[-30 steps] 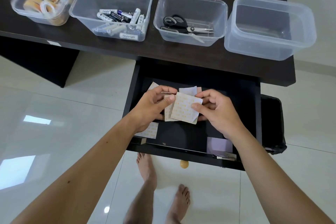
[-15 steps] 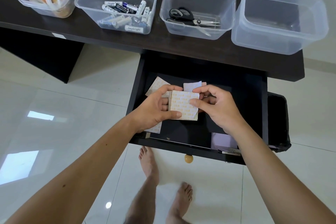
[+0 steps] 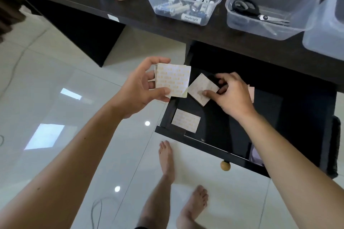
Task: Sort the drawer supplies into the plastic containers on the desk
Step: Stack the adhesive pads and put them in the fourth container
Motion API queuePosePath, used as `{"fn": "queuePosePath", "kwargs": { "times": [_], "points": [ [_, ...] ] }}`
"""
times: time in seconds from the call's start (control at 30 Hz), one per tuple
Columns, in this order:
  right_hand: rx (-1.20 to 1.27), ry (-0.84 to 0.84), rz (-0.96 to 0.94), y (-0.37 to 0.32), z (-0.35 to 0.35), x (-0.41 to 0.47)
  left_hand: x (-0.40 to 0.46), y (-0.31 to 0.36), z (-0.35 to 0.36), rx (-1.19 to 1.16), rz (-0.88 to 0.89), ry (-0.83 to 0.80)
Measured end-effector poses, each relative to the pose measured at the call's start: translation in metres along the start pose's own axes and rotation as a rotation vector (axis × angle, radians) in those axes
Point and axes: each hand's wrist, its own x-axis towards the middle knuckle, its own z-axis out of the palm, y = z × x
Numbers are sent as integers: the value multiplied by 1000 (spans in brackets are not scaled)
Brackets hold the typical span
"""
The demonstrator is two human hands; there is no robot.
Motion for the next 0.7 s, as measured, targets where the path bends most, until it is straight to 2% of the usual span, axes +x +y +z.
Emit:
{"fn": "queuePosePath", "kwargs": {
  "times": [0.17,0.57,0.7],
  "points": [
    [-78,-50,-25,4,9,-4,3,-6,4,40,7,-12],
    [217,-62,-62,-6,-1,-12,2,-1,7,78,-10,-43],
    [270,-64,-15,-5,-15,-12,3,-2,6,83,-12,-58]
  ]
}}
